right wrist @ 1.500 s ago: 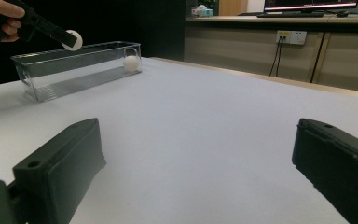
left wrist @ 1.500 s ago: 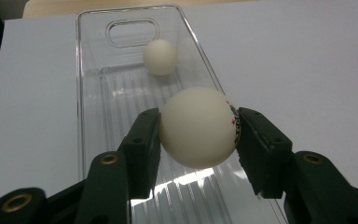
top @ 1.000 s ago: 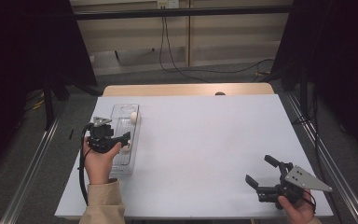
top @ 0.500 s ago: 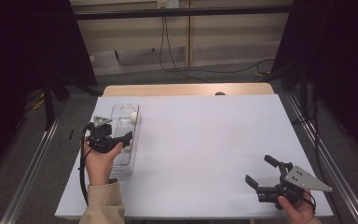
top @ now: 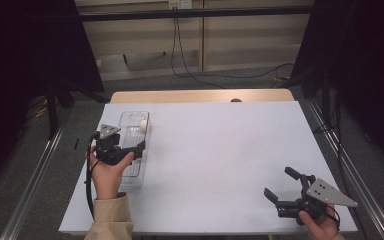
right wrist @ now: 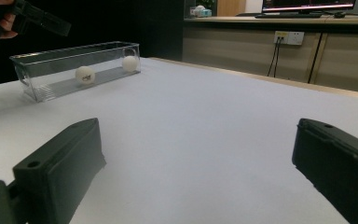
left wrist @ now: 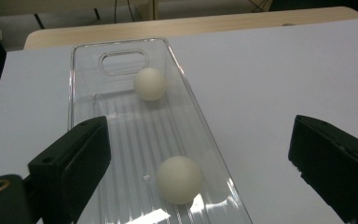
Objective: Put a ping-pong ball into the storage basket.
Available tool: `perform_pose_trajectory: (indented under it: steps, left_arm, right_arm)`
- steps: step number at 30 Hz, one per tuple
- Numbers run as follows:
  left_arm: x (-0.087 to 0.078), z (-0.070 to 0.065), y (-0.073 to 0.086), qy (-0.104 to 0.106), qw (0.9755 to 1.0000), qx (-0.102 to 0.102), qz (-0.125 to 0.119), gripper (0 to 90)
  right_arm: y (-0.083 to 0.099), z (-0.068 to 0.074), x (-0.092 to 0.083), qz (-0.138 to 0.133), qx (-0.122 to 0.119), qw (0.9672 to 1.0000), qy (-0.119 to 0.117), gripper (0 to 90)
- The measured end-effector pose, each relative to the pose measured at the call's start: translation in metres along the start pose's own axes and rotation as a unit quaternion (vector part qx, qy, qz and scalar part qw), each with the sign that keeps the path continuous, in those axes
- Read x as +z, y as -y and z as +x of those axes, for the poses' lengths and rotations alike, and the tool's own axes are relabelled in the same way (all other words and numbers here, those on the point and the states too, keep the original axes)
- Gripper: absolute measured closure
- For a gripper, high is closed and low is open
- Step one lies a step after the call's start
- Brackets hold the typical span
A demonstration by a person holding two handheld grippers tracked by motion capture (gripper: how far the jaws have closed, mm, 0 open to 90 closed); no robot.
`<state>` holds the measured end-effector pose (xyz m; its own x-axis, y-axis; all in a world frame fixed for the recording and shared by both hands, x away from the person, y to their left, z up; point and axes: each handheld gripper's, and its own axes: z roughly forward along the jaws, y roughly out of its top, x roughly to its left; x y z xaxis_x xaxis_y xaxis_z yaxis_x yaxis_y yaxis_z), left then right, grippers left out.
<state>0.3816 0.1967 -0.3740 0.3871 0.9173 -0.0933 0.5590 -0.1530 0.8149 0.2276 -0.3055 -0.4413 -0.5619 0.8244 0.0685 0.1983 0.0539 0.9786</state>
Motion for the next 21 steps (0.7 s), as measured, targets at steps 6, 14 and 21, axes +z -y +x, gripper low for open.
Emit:
perform_pose_trajectory:
  steps: [6, 14, 21]
  left_arm:
    - [-0.003, 0.000, 0.006, 0.011, 0.9998, 0.001, -0.014, 3.2]
    - [-0.010, -0.005, 0.013, 0.036, 0.9986, 0.008, -0.038, 3.2]
    - [-0.020, -0.004, 0.024, 0.053, 0.9969, 0.007, -0.059, 3.4]
  right_arm:
    - [0.000, 0.000, 0.000, 0.000, -0.001, 1.0000, 0.000, 1.1]
    - [0.000, -0.001, 0.000, -0.002, 0.002, 1.0000, 0.001, 1.1]
    - [0.000, -0.001, 0.000, -0.001, 0.000, 1.0000, -0.001, 1.1]
